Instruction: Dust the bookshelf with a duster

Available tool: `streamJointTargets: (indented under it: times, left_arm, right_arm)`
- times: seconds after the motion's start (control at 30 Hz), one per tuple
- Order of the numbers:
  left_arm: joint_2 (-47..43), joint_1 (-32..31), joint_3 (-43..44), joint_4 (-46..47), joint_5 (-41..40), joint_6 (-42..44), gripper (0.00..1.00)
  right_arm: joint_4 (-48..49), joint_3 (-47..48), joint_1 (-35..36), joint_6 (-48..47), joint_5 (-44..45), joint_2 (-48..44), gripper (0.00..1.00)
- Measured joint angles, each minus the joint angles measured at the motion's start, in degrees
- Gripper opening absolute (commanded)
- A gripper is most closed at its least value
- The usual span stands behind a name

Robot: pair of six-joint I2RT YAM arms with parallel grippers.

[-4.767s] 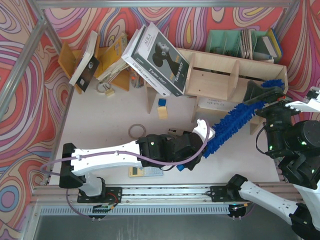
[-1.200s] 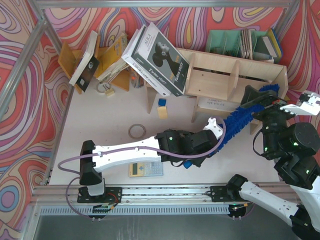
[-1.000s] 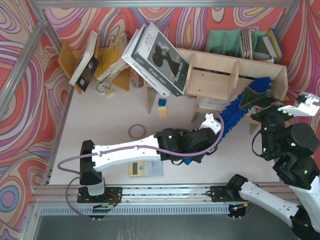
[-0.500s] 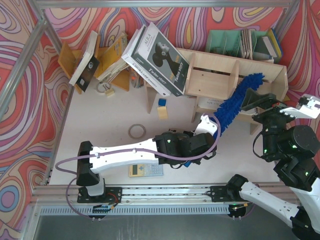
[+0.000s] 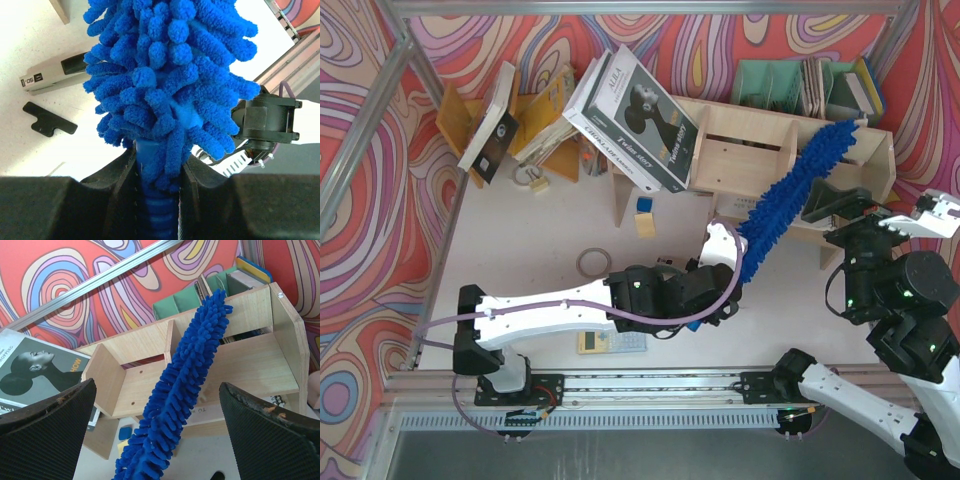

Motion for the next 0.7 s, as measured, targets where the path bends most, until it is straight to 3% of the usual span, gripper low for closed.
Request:
streamJointTargets:
  times: [0.7]
  left_arm:
    - [3.6, -4.5, 4.9, -7.5, -4.1, -13.0, 0.00]
  right_arm:
    - [0.0, -1.8, 0.0, 0.0, -0.3, -0.8, 0.99]
